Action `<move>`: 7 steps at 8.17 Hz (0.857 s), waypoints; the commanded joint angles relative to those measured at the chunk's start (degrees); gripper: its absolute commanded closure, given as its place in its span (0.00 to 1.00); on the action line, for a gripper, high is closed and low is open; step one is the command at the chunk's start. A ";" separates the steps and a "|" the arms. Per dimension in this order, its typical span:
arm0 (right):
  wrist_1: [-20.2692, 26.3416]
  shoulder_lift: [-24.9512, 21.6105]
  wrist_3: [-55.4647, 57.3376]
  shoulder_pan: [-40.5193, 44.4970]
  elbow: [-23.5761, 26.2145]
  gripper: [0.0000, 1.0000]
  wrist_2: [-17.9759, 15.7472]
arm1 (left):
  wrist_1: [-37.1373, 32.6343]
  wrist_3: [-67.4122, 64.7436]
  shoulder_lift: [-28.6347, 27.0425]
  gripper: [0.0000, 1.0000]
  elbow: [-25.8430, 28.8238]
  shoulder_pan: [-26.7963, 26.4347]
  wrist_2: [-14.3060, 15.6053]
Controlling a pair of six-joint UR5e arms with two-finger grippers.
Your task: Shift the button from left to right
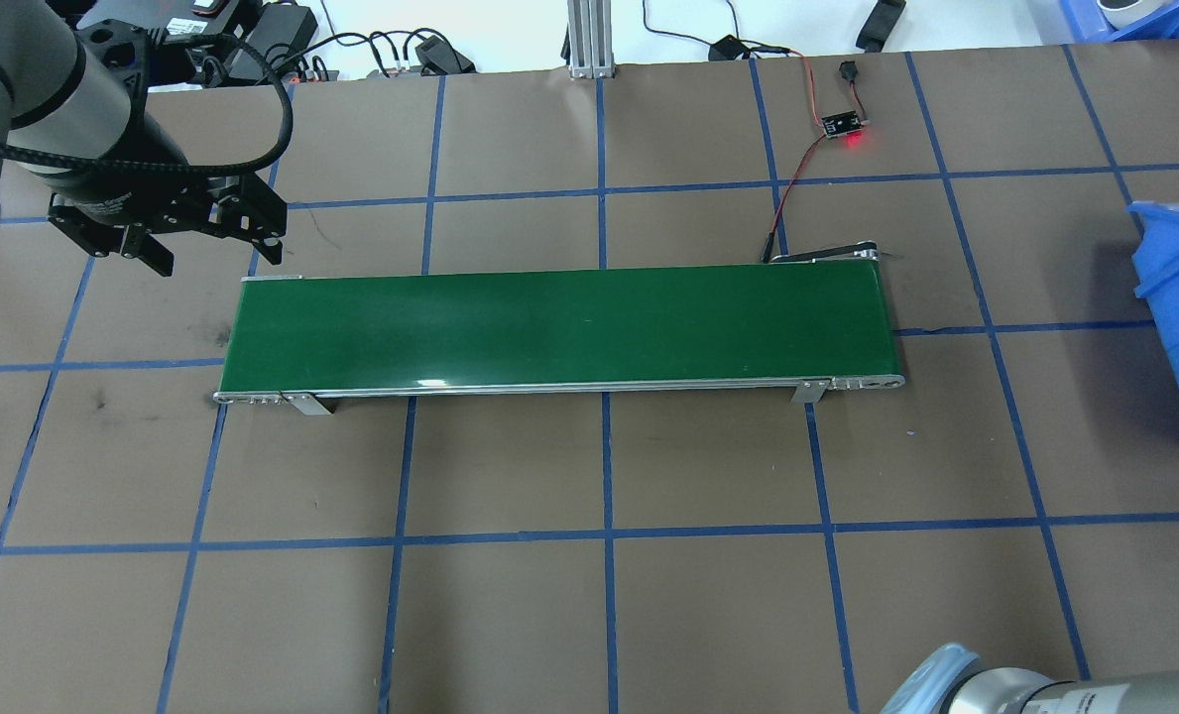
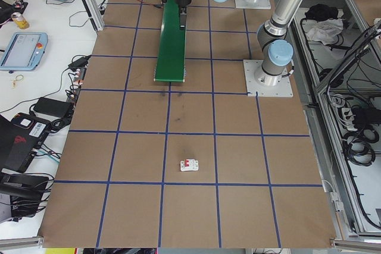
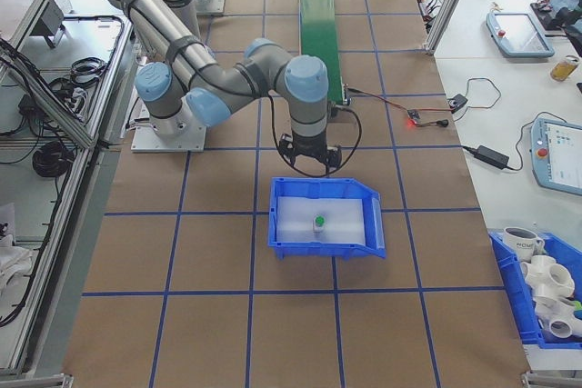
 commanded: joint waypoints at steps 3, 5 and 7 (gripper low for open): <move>11.86 -12.01 49.42 17.26 -2.12 0.00 0.85 | 0.57 0.04 -0.54 0.00 -0.12 0.05 -0.13; 11.77 -11.66 71.40 31.31 -2.21 0.00 -0.29 | 0.49 0.12 -0.54 0.00 -0.30 0.05 -0.22; 12.12 -11.66 90.58 43.71 -2.39 0.00 -0.73 | 0.31 0.04 -0.63 0.00 -0.39 0.05 -0.22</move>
